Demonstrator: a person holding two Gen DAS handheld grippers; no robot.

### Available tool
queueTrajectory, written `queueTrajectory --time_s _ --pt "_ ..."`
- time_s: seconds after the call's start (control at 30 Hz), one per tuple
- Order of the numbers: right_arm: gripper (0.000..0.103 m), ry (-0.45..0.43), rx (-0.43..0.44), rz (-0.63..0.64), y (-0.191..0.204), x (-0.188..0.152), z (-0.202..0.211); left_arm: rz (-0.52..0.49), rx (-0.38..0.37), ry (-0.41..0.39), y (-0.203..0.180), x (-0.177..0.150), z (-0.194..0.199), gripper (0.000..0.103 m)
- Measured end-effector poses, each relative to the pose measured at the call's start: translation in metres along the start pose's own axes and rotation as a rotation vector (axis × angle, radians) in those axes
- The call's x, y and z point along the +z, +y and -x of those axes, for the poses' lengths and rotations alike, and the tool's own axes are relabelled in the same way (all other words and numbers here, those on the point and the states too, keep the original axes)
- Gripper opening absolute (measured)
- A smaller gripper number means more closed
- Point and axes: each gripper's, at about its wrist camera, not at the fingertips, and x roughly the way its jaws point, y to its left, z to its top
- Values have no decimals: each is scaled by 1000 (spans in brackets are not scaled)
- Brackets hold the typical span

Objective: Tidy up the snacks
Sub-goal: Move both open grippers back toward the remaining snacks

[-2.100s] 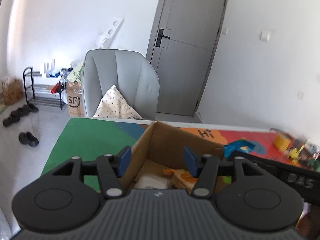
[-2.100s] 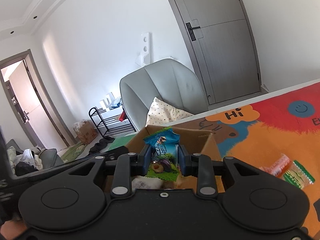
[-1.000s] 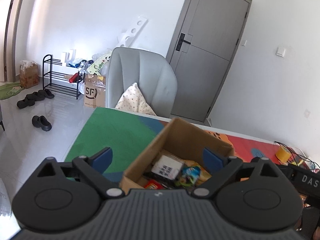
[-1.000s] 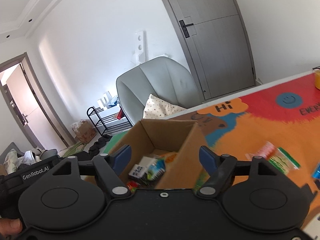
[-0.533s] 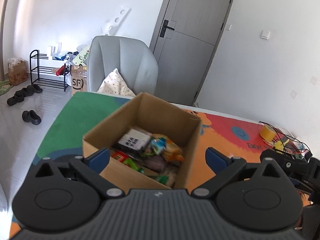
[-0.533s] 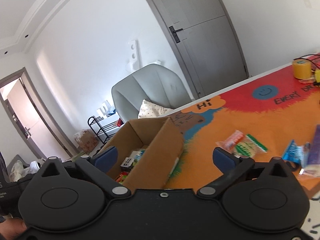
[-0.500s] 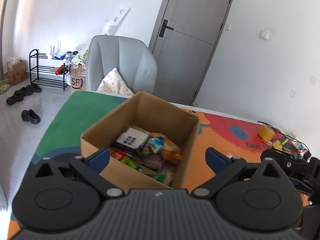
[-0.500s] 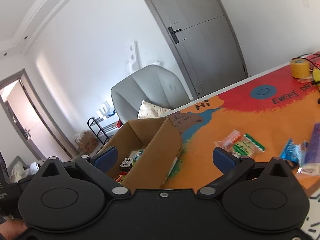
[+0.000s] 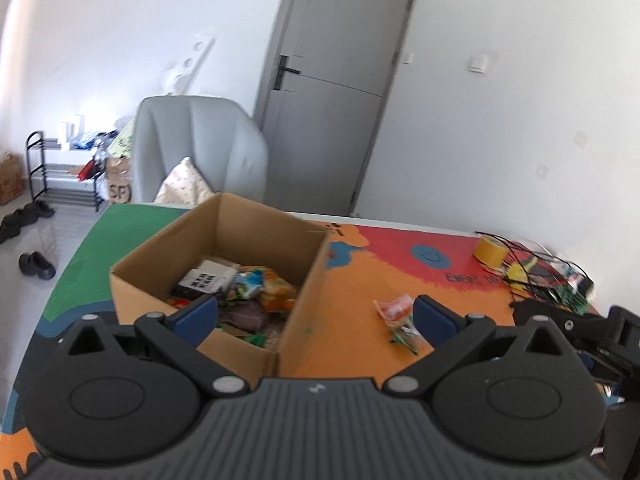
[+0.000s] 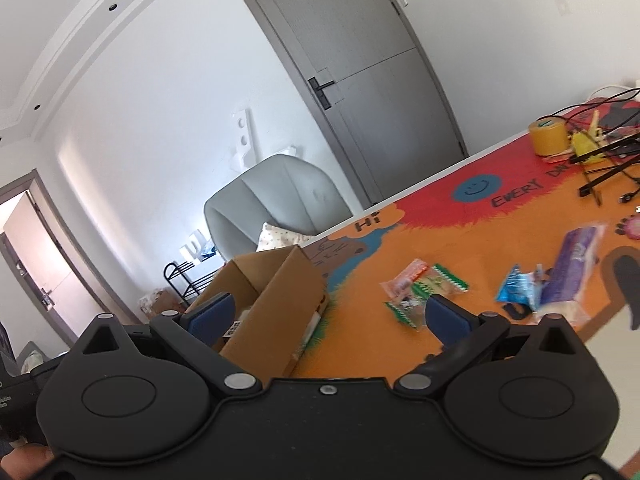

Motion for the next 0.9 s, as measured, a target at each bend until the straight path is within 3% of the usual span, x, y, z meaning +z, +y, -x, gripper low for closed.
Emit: queueTrajectory --time_s 0.2,0.4,0.9 --pt "103 -21 -23 -8 -14 -1 19 0 -64 -39 -20 -8 8 103" --pt "103 -28 -50 -25 -31 -3 34 -30 -110 -15 -41 -14 8 103" --pt "103 -50 -117 -81 -78 -8 59 -93 -125 57 -86 -35 -9 103"
